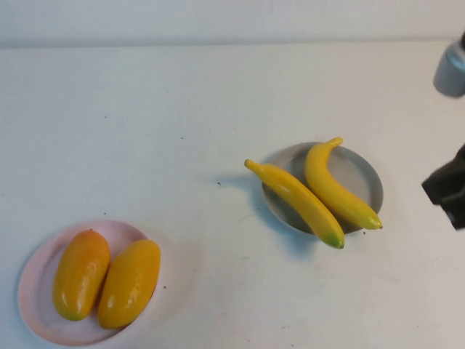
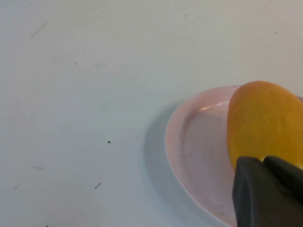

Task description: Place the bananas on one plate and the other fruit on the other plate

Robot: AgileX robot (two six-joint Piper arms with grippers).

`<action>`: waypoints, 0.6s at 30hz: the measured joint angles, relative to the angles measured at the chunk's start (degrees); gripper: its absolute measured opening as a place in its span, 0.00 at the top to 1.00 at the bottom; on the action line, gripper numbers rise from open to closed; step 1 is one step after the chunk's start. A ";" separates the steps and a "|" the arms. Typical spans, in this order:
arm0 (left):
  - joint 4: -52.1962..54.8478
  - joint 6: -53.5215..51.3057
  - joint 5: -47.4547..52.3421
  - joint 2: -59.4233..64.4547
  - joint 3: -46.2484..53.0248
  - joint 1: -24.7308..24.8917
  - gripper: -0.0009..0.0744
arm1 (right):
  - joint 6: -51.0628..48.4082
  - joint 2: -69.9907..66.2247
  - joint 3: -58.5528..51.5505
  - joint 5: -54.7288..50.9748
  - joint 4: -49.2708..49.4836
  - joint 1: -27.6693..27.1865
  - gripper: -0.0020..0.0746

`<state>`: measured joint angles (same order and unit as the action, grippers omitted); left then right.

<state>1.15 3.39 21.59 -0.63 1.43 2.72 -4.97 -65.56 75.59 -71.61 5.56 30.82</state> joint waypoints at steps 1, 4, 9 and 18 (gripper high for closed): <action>0.00 0.00 0.00 0.00 0.00 0.00 0.99 | -0.24 0.76 -2.34 0.47 -0.58 0.00 0.99; 0.00 0.00 0.00 0.00 0.00 0.00 0.99 | -0.22 2.75 -8.55 4.83 -1.42 -0.31 0.99; 0.00 0.00 0.00 0.00 0.00 0.00 0.99 | -1.20 11.77 -26.92 25.02 -1.42 -7.09 0.99; 0.00 0.00 0.00 0.00 0.00 0.00 0.99 | -2.59 41.06 -64.69 57.98 -1.19 -24.71 0.99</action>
<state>1.15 3.39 21.59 -0.63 1.43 2.72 -7.56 -24.51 10.90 -13.62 4.37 6.11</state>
